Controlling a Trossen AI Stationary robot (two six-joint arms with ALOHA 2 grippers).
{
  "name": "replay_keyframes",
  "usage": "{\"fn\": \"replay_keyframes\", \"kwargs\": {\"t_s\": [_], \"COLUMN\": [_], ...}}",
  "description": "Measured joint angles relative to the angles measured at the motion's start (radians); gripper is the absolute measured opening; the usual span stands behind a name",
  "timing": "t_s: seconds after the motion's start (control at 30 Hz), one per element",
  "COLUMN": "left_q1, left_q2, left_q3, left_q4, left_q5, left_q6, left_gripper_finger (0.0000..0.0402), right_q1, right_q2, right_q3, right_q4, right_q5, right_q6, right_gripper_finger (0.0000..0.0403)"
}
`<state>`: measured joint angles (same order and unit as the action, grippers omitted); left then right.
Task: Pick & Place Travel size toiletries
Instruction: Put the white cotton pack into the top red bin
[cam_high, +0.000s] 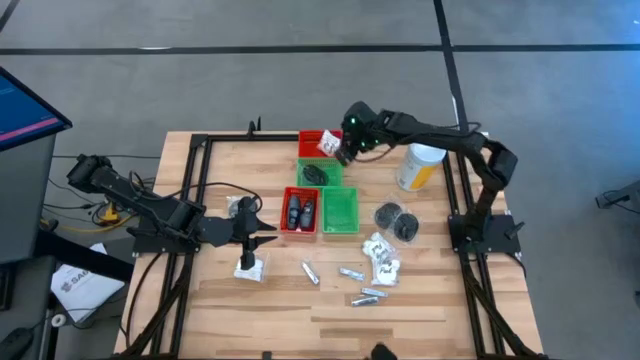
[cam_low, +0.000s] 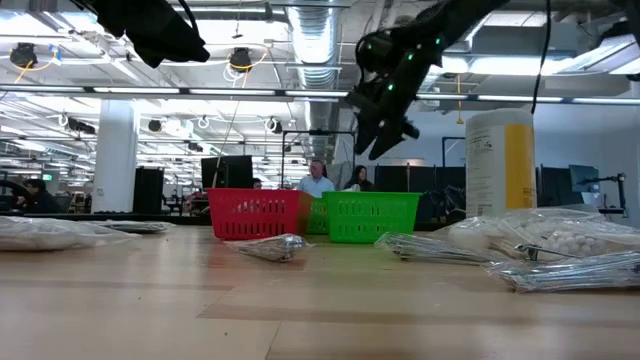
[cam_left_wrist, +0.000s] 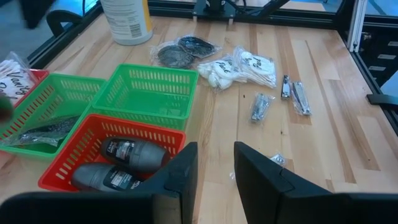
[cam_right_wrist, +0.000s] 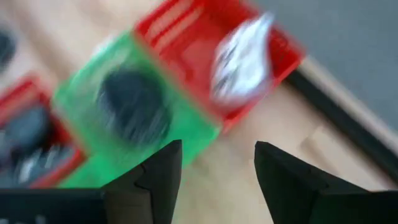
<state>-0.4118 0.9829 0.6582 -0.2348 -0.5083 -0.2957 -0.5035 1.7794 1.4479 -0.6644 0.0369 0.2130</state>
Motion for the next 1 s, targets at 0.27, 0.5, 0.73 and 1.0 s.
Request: {"fn": "replay_keyframes", "kwargs": {"t_s": [0.27, 0.5, 0.73, 1.0], "left_q1": [0.000, 0.000, 0.000, 0.000], "left_q2": [0.000, 0.000, 0.000, 0.000], "left_q3": [0.000, 0.000, 0.000, 0.000], "left_q4": [0.006, 0.011, 0.017, 0.020], "left_q5": [0.000, 0.000, 0.000, 0.000], "left_q6": [0.000, 0.001, 0.002, 0.002], "left_gripper_finger": [0.0095, 0.0095, 0.0095, 0.0095], "right_q1": [0.203, 0.382, 0.524, 0.636], "right_q2": [-0.142, -0.283, -0.365, -0.386], "right_q3": [-0.084, -0.257, -0.436, -0.542], "right_q4": [-0.142, -0.145, -0.139, -0.134], "right_q5": [-0.003, -0.003, -0.003, -0.007], "right_q6": [-0.029, 0.094, 0.229, 0.374], "right_gripper_finger": [0.0176, 0.0173, 0.0176, 0.0175]}}
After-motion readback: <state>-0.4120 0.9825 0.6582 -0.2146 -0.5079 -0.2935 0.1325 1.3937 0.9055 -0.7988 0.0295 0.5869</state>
